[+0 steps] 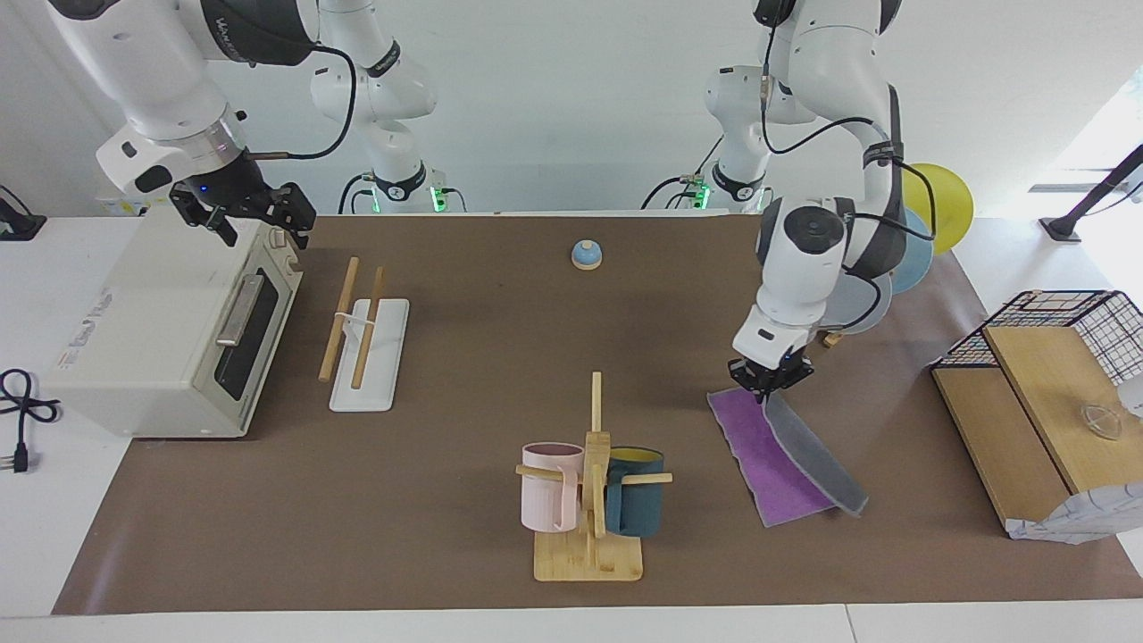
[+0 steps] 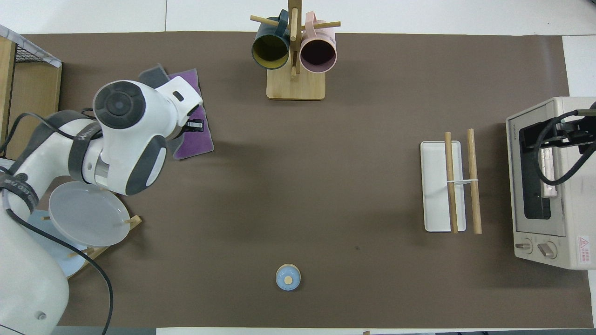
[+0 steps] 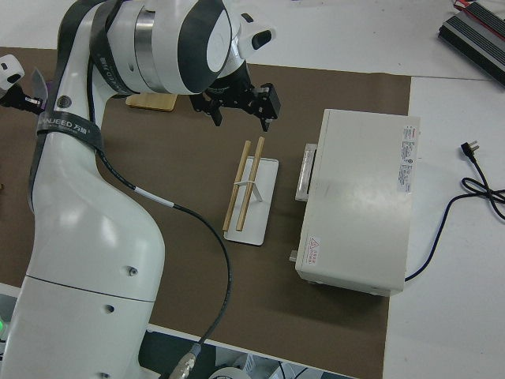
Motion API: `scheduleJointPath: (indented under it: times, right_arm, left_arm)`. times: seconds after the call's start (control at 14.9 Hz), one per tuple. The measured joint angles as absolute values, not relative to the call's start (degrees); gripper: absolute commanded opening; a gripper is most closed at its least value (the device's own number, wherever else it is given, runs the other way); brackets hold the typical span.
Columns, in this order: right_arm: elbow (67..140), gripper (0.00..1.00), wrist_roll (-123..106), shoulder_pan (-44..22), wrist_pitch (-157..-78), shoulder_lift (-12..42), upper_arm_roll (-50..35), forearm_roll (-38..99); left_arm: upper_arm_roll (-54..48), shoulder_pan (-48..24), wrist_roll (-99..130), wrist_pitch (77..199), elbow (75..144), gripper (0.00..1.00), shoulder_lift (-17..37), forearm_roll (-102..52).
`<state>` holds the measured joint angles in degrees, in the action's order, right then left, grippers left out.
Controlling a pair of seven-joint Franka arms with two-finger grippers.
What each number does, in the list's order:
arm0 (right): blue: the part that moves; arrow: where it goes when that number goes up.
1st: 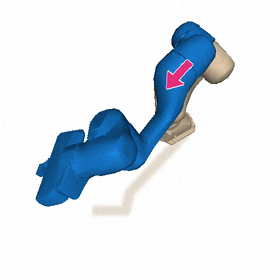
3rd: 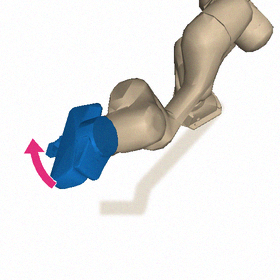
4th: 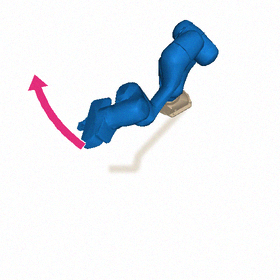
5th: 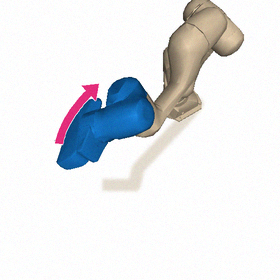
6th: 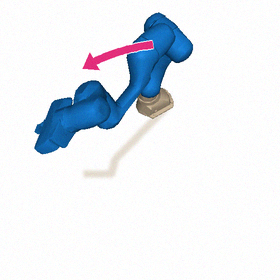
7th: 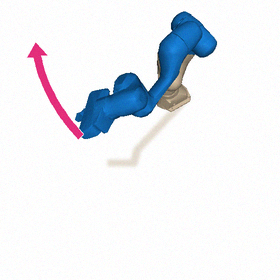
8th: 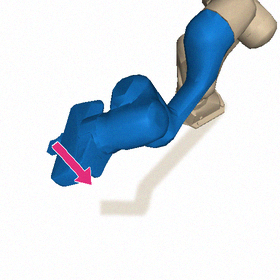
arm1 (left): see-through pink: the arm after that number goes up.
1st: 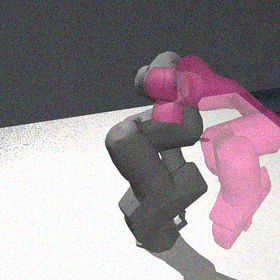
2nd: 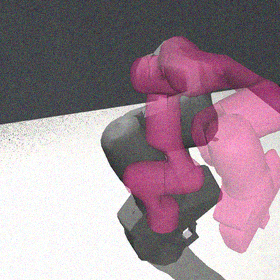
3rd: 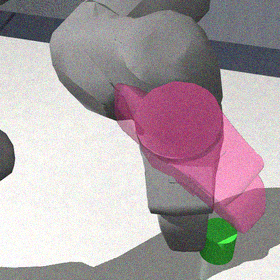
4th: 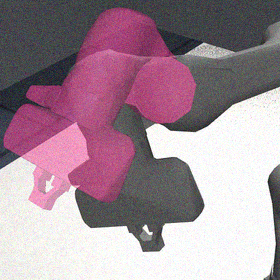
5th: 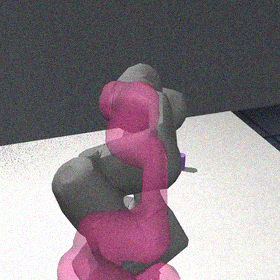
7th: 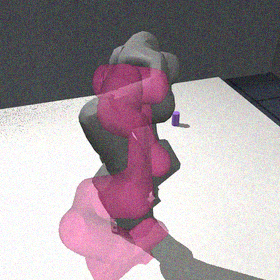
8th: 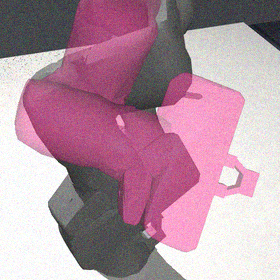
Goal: Fold towel and hang on rack
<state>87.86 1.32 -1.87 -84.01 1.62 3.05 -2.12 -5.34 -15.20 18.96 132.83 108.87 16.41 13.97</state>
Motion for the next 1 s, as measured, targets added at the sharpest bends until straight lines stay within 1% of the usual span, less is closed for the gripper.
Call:
scheduleJointPath:
  times: [0.07,0.13,0.2,0.4,0.74,1.0]
  right_arm:
    - [87.9,1.00,1.3,-1.9,-84.0,1.6,3.1,-2.1]
    - [87.9,1.00,1.3,-1.9,-84.0,1.6,3.1,-2.1]
    - [87.9,1.00,1.3,-1.9,-84.0,1.6,3.1,-2.1]
    - [87.9,1.00,1.3,-1.9,-84.0,1.6,3.1,-2.1]
    - [87.9,1.00,1.3,-1.9,-84.0,1.6,3.1,-2.1]
    - [87.9,1.00,1.3,-1.9,-84.0,1.6,3.1,-2.1]
  left_arm:
    - [-5.3,-16.7,19.6,133.2,109.6,0.00,16.4,16.1]
    - [-5.3,-17.8,20.3,133.2,110.4,0.59,16.4,17.5]
    - [-5.3,-18.4,20.4,133.4,111.4,1.00,16.4,18.0]
    - [-4.8,-18.3,20.4,135.2,113.8,1.00,16.4,18.4]
    - [-4.5,-15.8,20.4,135.4,114.0,1.00,16.0,17.4]
    - [-4.4,-11.1,18.3,137.6,114.0,1.00,15.6,6.8]
